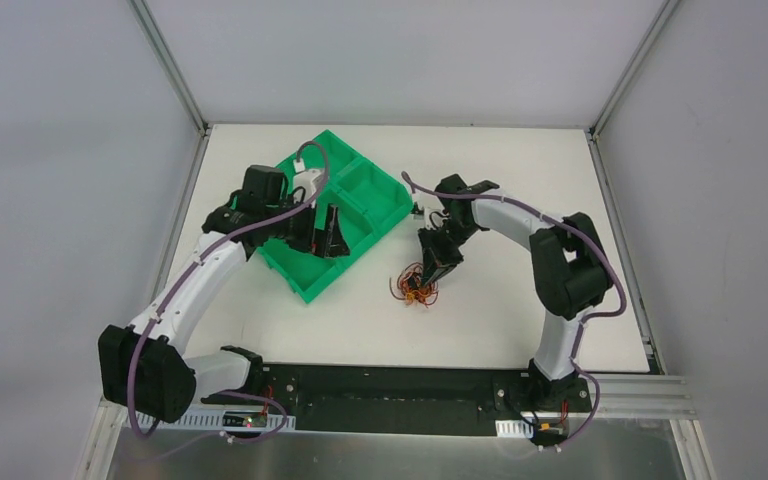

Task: Untangle the cables

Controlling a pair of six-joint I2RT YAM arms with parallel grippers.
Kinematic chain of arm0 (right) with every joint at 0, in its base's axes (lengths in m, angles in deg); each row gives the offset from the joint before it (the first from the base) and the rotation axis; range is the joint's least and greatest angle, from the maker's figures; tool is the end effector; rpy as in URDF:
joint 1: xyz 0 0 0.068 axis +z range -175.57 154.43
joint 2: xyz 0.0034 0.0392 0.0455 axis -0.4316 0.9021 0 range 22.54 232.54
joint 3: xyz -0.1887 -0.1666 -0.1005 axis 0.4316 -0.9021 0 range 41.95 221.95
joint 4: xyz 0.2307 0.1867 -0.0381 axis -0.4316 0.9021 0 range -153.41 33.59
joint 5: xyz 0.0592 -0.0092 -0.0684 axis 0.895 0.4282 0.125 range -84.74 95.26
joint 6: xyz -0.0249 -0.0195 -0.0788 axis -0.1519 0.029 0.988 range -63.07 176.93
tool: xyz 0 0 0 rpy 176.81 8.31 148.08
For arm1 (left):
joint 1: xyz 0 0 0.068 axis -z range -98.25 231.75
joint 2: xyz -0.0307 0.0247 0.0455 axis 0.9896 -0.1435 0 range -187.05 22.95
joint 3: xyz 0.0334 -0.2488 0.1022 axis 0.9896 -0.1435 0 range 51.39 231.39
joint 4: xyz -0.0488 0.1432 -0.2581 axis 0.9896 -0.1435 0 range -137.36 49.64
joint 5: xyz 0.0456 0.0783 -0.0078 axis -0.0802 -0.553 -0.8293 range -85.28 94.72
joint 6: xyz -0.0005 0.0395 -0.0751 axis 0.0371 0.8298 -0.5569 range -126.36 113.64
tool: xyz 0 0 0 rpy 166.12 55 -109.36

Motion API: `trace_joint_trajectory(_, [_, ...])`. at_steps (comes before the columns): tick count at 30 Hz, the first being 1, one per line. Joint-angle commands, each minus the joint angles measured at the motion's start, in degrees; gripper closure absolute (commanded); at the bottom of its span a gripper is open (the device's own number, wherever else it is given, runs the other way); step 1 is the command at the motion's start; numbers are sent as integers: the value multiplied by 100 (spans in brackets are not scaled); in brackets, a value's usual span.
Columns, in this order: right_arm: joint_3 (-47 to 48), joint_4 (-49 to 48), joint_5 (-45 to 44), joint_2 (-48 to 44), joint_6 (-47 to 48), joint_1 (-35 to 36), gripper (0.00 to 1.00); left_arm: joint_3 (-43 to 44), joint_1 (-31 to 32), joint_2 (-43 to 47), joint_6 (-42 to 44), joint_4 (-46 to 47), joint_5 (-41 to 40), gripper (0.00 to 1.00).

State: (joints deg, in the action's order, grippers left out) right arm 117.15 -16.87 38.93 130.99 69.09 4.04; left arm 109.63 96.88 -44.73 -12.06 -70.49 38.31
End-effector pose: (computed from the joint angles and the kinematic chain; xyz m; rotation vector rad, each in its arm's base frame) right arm 0.3258 0.2328 0.1221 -1.1148 2.7002 0.9129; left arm 0.2946 -0.1223 0.2818 0.5014 2.2053 -0.8554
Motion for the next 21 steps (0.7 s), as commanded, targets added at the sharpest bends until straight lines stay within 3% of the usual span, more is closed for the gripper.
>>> trace_joint_trajectory(1, [-49,-3,769,-944,91,-215,100,-69,541,-106,-46,544,479,6])
trace_joint_trajectory(6, [-56,231,1517,-2005,205,-387,100,-152,1243,-179,101,1373,783,1])
trace_joint_trajectory(16, [-148,75,2168,-3082,71,-391,100,951,2543,-1039,387,1831,793,3])
trace_joint_trajectory(18, [-132,82,2216,-3123,45,-391,100,1097,2638,-1213,173,1909,835,17])
trace_joint_trajectory(21, [-231,108,2209,-3226,53,-471,100,1170,2642,-1322,-177,2059,864,50])
